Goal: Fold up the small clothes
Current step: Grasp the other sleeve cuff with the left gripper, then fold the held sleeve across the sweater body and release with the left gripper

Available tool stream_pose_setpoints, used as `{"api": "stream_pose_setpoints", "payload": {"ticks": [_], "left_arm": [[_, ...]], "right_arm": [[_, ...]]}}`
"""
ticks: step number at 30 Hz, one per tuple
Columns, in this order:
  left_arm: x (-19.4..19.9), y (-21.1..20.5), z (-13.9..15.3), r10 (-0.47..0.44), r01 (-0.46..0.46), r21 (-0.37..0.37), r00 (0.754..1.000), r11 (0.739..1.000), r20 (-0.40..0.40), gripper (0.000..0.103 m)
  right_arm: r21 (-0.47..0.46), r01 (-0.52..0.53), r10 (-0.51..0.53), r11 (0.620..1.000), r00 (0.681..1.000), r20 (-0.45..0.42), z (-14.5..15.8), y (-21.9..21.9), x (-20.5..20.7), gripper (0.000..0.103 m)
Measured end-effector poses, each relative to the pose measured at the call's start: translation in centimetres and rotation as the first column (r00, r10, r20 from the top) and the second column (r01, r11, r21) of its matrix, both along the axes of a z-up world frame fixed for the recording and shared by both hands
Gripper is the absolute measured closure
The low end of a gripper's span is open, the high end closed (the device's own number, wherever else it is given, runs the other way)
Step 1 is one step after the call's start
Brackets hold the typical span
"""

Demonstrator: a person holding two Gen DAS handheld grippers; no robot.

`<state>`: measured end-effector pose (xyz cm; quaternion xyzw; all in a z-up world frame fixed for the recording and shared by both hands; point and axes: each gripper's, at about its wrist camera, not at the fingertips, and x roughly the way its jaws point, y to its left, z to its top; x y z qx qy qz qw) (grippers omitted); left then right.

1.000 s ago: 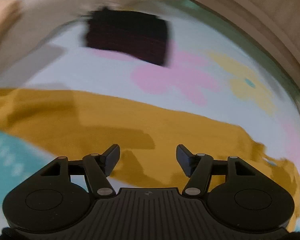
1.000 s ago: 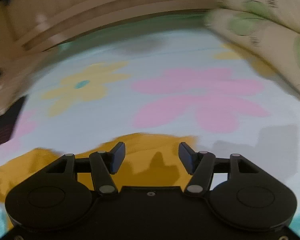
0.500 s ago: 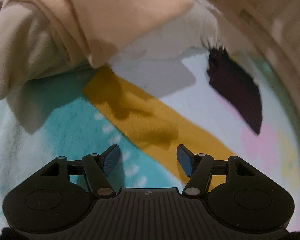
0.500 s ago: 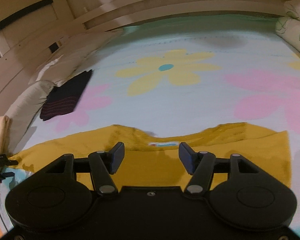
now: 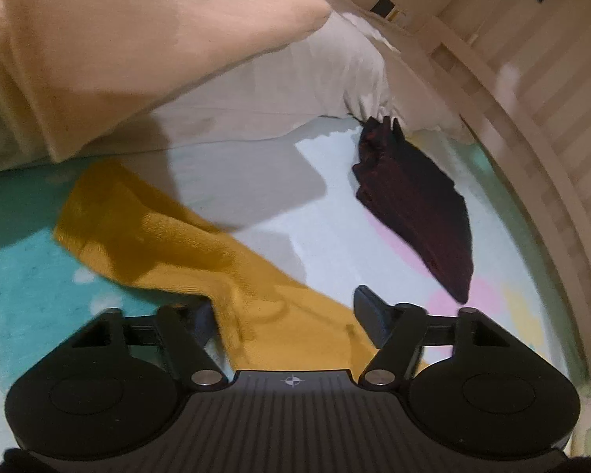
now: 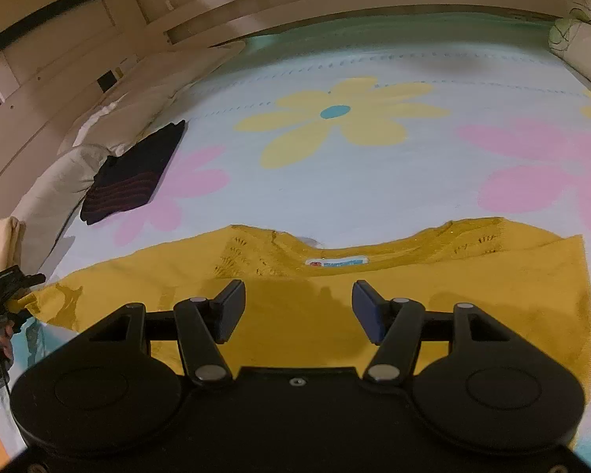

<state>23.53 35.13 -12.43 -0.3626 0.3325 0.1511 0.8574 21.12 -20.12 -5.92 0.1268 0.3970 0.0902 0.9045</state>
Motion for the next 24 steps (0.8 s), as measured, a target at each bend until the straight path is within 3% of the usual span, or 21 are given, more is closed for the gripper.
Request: {"api": "stream_pose_setpoints", "payload": {"ticks": [2,5,8,11,15,20,24], "left_arm": [[0.4,-0.3,0.1,-0.002,0.002,-0.022,0.999,1.000,-0.033,0.096],[0.9,-2.3,1.6,-0.007,0.007,0.004,1.000,1.000,-0.025,0.096],[1.9,-6.1,4.7,-0.086,0.084,0.063,0.996,0.994,0.025,0.096],[2.3,-11.5,8.1,-0.201,0.188,0.127,0.975,0.974,0.091,0.096],[2.4,-19.7,10.7,-0.350,0.330,0.142,0.925,0.933,0.150,0.096],[2.2,-30.3,10.6,-0.551,0.536,0.131,0.824,0.834,0.131,0.096],[1.7,-36.2,9.0,-0.656,0.647,0.115,0.749,0.754,0.089,0.096]], "right_arm": [[0.004,0.006,-0.006,1.000,1.000,0.005,0.1,-0.4,-0.1,0.038],[0.014,0.020,-0.020,1.000,1.000,0.009,0.3,-1.1,-0.3,0.038],[0.018,0.036,-0.036,0.999,0.999,0.009,0.5,-1.9,-0.4,0.038],[0.017,0.051,-0.052,0.999,0.999,0.015,0.8,-2.7,-0.7,0.038],[0.024,0.091,-0.091,0.996,0.996,0.021,1.3,-4.3,-1.2,0.038],[0.044,0.136,-0.138,0.990,0.990,0.036,2.0,-6.7,-2.0,0.038],[0.056,0.167,-0.170,0.984,0.985,0.041,2.3,-8.3,-2.5,0.038]]}}
